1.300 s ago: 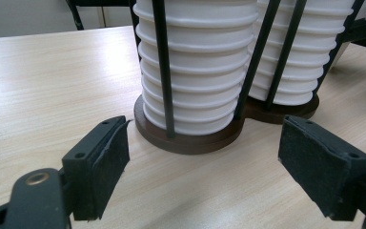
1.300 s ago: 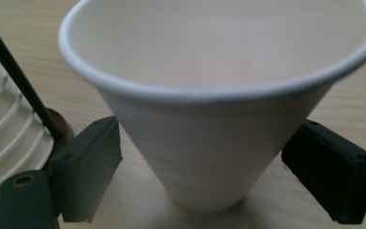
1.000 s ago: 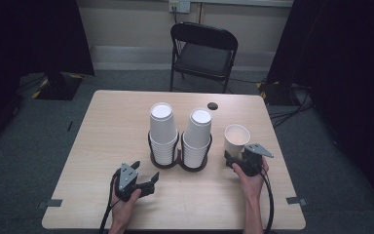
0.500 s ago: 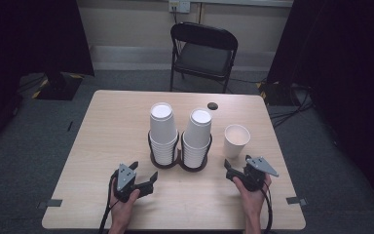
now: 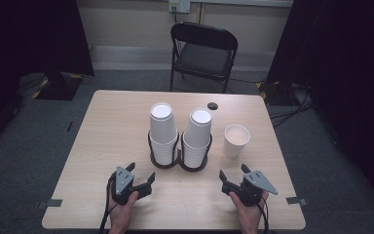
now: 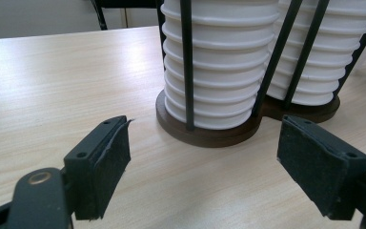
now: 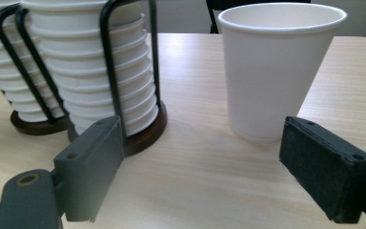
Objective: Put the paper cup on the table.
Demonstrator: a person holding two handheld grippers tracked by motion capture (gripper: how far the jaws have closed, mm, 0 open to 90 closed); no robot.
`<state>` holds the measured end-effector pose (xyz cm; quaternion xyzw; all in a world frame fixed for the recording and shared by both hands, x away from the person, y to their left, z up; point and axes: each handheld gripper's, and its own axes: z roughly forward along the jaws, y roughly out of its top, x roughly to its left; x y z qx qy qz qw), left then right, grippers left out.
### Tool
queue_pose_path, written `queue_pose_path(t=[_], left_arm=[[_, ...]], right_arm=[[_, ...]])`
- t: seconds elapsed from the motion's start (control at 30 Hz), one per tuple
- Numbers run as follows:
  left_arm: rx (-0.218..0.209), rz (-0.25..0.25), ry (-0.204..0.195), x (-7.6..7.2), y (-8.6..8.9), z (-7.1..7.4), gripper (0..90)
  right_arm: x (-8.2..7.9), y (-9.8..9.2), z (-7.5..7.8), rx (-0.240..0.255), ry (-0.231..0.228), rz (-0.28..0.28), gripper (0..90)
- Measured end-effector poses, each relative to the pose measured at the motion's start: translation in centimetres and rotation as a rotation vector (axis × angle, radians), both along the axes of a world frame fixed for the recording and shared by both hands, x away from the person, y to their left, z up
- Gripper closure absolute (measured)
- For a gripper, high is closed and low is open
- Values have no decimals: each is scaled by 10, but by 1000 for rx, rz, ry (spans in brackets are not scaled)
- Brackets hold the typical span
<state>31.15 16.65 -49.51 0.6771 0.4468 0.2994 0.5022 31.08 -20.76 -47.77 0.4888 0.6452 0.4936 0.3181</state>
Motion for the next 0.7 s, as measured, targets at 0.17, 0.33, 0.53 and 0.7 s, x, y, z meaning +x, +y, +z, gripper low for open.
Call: queue_pose_path(t=[0.17, 0.33, 0.53, 0.7], left_arm=[[-4, 4, 1, -1, 2, 0, 183], [4, 9, -6, -2, 1, 0, 183], [-9, 6, -7, -3, 4, 0, 181], [1, 23, -23, -5, 2, 0, 180]], right_arm=[[-11, 10, -5, 11, -12, 11, 145], [-18, 21, -11, 6, -28, 29, 144], [-21, 24, -17, -1, -49, 28, 149], [-19, 23, -17, 9, -47, 34, 133]])
